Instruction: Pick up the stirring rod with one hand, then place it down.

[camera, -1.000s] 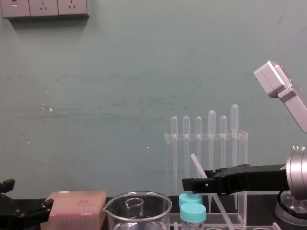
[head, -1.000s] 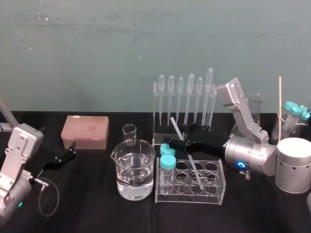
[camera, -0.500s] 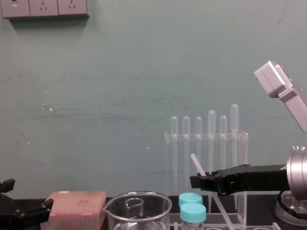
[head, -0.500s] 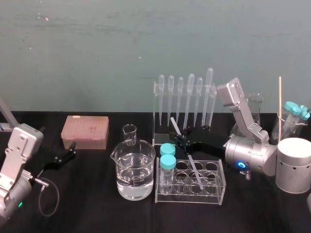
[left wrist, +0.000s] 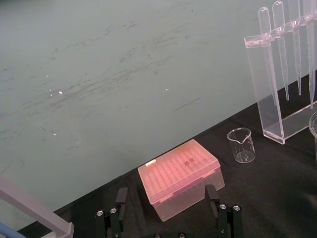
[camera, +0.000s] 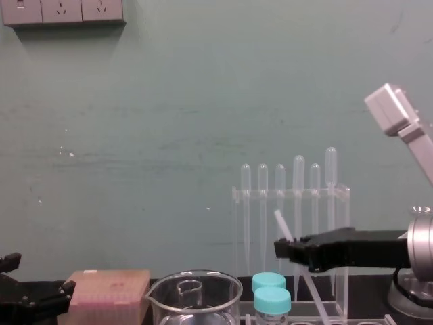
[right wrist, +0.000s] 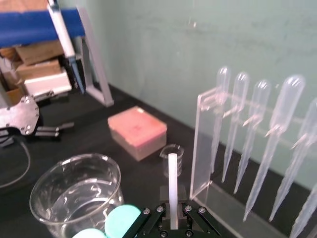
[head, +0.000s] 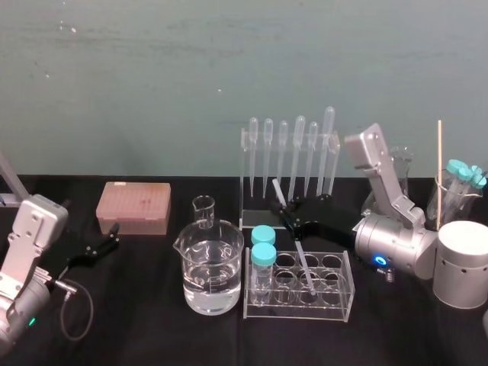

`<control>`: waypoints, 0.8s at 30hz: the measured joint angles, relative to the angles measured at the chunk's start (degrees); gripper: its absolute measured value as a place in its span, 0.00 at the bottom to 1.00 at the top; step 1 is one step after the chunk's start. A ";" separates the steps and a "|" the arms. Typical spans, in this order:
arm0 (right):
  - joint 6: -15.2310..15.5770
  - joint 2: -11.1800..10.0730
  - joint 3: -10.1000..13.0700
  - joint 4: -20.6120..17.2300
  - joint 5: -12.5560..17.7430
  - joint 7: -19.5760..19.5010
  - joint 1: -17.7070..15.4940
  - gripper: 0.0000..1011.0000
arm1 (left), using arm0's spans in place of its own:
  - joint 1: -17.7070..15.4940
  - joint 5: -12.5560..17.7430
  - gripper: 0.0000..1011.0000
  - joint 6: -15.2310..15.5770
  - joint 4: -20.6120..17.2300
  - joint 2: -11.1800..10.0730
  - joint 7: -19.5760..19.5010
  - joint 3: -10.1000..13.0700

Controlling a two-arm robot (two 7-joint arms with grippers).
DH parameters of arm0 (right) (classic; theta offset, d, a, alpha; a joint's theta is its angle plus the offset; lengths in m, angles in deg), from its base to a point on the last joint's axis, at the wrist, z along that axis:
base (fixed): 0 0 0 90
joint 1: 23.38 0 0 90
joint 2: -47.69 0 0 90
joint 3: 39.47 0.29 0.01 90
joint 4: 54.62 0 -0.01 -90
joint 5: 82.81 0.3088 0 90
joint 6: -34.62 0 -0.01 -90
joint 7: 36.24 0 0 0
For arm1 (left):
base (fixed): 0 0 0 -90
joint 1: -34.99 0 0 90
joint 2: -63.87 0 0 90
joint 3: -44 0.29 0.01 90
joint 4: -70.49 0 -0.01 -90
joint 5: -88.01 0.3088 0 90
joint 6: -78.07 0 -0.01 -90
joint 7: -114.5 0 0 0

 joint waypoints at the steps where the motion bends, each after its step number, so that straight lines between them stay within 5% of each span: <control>1: -0.92 0.02 0.29 -0.15 -0.16 -0.15 -0.33 0.07 | 0.00 0.00 0.99 0.00 0.00 0.00 0.00 0.00; 12: -16.57 -0.07 6.51 -4.24 0.37 -0.69 -7.87 0.07 | 0.00 0.00 0.99 0.00 0.00 0.00 0.00 0.00; 24: -24.01 0.58 11.44 -7.85 4.55 3.21 -12.84 0.07 | 0.00 0.00 0.99 0.00 0.00 0.00 0.00 0.00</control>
